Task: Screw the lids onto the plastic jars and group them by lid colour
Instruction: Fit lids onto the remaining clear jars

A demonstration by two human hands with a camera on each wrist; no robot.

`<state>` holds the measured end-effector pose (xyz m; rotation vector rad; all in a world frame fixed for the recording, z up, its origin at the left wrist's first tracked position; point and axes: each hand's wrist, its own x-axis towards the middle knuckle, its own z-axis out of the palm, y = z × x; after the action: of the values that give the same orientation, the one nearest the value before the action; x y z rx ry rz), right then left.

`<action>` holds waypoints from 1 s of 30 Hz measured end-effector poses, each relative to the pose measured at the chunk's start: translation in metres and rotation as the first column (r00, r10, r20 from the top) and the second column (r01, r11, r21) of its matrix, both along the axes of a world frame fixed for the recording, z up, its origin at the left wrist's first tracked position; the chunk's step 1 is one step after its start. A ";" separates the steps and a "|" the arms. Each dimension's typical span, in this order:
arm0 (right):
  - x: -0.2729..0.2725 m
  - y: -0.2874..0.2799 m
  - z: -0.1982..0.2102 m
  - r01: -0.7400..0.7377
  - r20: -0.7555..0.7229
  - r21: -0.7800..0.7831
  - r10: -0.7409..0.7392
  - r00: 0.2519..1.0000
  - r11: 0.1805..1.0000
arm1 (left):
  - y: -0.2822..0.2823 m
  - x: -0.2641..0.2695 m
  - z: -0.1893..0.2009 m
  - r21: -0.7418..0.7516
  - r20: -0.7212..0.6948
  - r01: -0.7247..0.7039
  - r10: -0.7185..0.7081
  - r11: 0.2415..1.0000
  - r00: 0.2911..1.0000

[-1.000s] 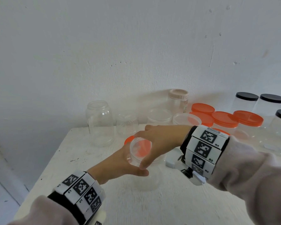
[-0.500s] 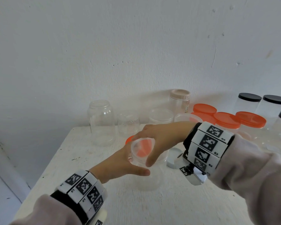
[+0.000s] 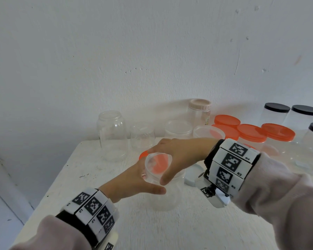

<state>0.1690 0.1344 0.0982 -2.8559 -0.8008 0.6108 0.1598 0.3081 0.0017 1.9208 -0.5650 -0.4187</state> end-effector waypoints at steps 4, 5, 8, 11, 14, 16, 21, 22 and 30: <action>-0.002 -0.003 -0.002 0.066 0.041 -0.050 -0.064 0.997 0.997 | 0.001 0.000 -0.001 -0.009 -0.008 -0.009 0.009 1.000 1.000; -0.001 -0.005 -0.002 0.093 0.050 -0.065 -0.090 0.995 0.994 | 0.001 0.000 -0.001 -0.010 -0.012 -0.006 0.006 1.000 1.000; -0.001 -0.009 -0.001 0.158 0.079 -0.109 -0.150 0.985 0.981 | 0.001 -0.001 0.000 -0.006 -0.012 0.000 0.000 1.000 1.000; -0.001 -0.010 -0.002 0.136 0.068 -0.076 -0.131 0.989 0.988 | 0.001 0.000 0.000 -0.019 0.002 0.006 -0.006 1.000 1.000; -0.003 -0.006 -0.002 0.034 -0.015 0.038 -0.033 0.999 0.999 | 0.000 -0.001 0.001 -0.031 0.022 0.016 -0.016 0.999 1.000; -0.003 -0.005 -0.003 -0.002 -0.013 0.066 0.003 1.000 0.998 | 0.000 0.000 -0.001 -0.048 0.031 0.034 -0.032 0.998 0.999; -0.005 -0.004 -0.008 0.066 0.052 0.031 -0.068 0.996 0.997 | 0.001 0.001 -0.002 -0.051 0.014 0.013 -0.013 0.999 1.000; -0.006 -0.002 -0.009 0.085 0.072 0.013 -0.086 0.994 0.996 | 0.001 0.000 -0.002 -0.052 0.014 0.015 -0.014 0.999 1.000; -0.005 -0.006 -0.002 0.039 -0.016 0.021 -0.039 0.999 0.999 | -0.003 -0.002 0.004 0.001 0.027 0.031 -0.031 1.000 0.999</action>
<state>0.1638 0.1286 0.0966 -2.8364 -0.7429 0.6153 0.1578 0.3055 0.0055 1.9225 -0.6129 -0.4129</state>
